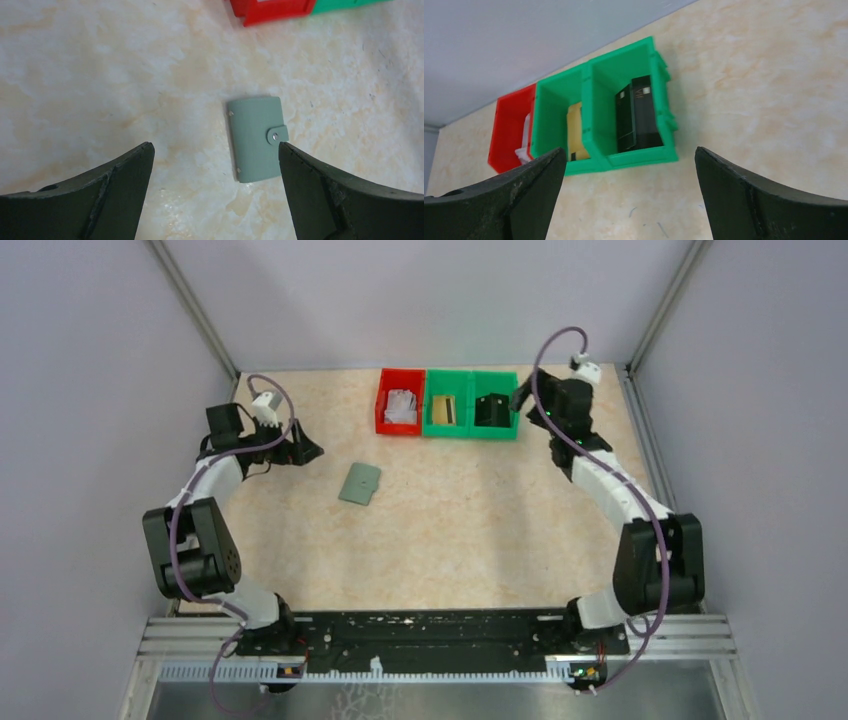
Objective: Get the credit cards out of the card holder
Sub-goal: Move the storage box to the center of the board.
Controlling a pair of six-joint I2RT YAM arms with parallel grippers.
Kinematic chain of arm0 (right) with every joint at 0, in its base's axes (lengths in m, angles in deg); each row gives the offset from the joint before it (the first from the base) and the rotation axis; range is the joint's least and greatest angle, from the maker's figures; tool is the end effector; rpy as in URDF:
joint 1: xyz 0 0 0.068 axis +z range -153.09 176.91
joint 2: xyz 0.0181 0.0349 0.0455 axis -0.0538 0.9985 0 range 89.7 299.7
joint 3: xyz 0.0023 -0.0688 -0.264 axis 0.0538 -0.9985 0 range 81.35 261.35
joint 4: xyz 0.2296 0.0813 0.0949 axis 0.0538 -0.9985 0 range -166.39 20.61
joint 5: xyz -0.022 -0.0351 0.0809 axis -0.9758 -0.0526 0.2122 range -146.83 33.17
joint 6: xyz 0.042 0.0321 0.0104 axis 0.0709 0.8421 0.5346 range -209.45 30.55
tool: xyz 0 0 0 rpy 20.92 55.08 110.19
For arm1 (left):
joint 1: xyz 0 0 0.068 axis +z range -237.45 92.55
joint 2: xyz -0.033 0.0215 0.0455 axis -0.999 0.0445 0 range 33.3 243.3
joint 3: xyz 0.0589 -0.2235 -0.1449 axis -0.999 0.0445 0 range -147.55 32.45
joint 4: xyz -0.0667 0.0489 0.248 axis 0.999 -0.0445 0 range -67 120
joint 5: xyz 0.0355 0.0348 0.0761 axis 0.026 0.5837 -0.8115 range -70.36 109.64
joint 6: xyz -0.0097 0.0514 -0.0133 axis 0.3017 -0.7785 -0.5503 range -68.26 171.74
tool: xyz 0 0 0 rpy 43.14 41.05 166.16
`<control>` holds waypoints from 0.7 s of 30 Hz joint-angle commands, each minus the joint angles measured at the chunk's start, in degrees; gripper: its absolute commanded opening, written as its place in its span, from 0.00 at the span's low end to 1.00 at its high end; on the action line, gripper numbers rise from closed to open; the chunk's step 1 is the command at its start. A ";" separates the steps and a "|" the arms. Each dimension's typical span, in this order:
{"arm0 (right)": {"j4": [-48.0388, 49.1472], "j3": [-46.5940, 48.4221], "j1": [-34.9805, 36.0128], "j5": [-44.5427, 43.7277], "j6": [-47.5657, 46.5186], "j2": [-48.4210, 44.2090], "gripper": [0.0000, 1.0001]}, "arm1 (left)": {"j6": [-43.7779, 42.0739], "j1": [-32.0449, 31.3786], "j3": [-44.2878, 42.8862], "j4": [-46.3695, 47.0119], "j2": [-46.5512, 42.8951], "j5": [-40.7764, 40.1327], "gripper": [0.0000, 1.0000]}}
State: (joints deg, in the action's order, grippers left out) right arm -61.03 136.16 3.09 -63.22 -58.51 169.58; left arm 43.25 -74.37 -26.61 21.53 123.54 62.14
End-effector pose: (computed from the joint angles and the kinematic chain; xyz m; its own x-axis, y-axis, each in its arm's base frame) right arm 0.3241 0.0311 0.2925 -0.2455 0.4875 -0.8379 0.1460 0.8731 0.4652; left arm 0.3356 0.0533 0.2380 -0.5645 -0.0194 -0.8252 0.4280 0.8480 -0.3127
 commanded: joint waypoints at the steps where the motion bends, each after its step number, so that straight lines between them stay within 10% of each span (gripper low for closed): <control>1: -6.25 10.97 6.87 -2.55 -4.22 7.53 0.98 | -3.02 -3.58 2.28 -3.37 -0.09 1.77 0.99; 10: -22.54 38.50 13.98 -8.27 -9.70 32.07 0.85 | -6.10 -12.54 3.53 -1.08 2.55 -5.34 0.99; 21: -25.44 50.79 15.28 -6.25 -11.13 45.50 0.69 | -7.84 -15.81 -1.41 1.22 10.33 -7.34 0.98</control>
State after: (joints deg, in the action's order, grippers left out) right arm -85.32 181.09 17.40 -69.10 -67.98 213.36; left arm 36.82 -89.73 -25.54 20.52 132.02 55.14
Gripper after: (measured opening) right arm 0.727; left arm 0.987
